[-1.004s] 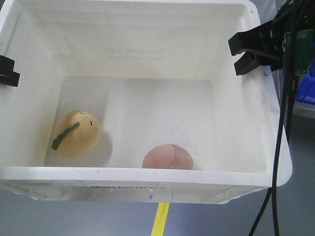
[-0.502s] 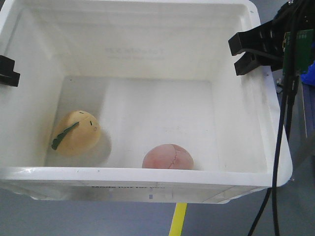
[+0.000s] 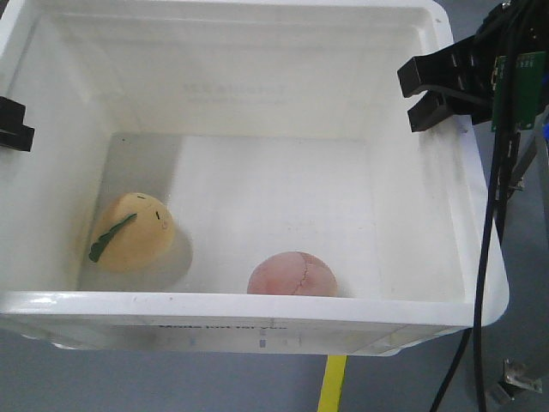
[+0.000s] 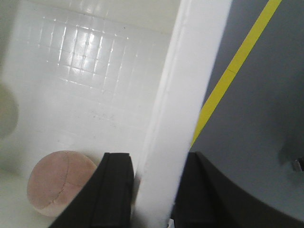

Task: Place moving items into box and shelve
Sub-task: 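Keep gripping the white tote rims with both grippers during driving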

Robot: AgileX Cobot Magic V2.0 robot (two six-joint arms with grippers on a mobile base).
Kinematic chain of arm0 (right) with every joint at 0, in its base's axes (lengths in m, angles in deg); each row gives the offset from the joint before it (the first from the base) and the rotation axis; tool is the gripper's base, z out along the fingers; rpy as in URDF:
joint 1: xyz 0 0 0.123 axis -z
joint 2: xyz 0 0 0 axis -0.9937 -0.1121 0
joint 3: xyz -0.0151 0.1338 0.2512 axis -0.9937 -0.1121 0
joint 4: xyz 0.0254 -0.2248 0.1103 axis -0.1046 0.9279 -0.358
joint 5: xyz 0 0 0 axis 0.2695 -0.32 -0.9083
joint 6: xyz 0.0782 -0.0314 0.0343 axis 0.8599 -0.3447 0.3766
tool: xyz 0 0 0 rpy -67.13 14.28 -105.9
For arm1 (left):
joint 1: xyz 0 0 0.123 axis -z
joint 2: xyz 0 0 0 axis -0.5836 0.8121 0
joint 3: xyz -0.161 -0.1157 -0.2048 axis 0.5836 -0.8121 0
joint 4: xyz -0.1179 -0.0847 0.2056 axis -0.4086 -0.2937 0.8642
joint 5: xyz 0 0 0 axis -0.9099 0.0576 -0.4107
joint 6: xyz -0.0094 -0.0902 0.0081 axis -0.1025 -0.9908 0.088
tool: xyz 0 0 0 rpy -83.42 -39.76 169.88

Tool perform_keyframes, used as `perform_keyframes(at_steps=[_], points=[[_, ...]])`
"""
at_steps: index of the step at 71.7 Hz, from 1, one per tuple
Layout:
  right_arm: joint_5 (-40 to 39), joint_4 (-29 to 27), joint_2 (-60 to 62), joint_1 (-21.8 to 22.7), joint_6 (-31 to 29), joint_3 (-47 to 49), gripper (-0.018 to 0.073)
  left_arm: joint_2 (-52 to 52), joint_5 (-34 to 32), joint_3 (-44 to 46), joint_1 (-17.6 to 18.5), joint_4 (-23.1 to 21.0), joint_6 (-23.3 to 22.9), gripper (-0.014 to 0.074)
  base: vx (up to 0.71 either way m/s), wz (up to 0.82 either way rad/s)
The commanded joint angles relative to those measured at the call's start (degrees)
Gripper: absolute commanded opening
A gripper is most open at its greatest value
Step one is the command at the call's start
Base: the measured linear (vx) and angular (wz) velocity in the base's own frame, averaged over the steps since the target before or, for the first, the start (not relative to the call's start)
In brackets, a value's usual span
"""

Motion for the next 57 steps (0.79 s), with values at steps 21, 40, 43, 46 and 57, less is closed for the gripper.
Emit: perform_keyframes(at_steps=[21, 40, 43, 46, 57], points=[[-3.9, -1.9, 2.2, -0.1, -1.3, 2.7, -0.0012, -1.8, -6.6, 2.5, 0.0, -2.8, 0.8, -0.0017, 0.47, -0.09], [-3.9, -2.0, 2.2, -0.1, -1.3, 2.7, -0.0012, -1.8, -6.5, 2.5, 0.0, -2.8, 0.8, -0.0017, 0.47, -0.09], [-3.9, -2.0, 2.2, -0.1, -1.3, 2.7, -0.0012, -1.8, -6.5, 2.5, 0.0, -2.8, 0.8, -0.0017, 0.47, -0.10], [-3.9, -2.0, 2.2, -0.1, -1.3, 2.7, -0.0012, -1.8, -6.5, 2.5, 0.0, -2.8, 0.8, -0.0017, 0.47, -0.10], [-3.9, -2.0, 2.2, -0.1, -1.3, 2.7, -0.0012, -1.8, -6.5, 2.5, 0.0, -2.8, 0.8, -0.0017, 0.47, -0.09]])
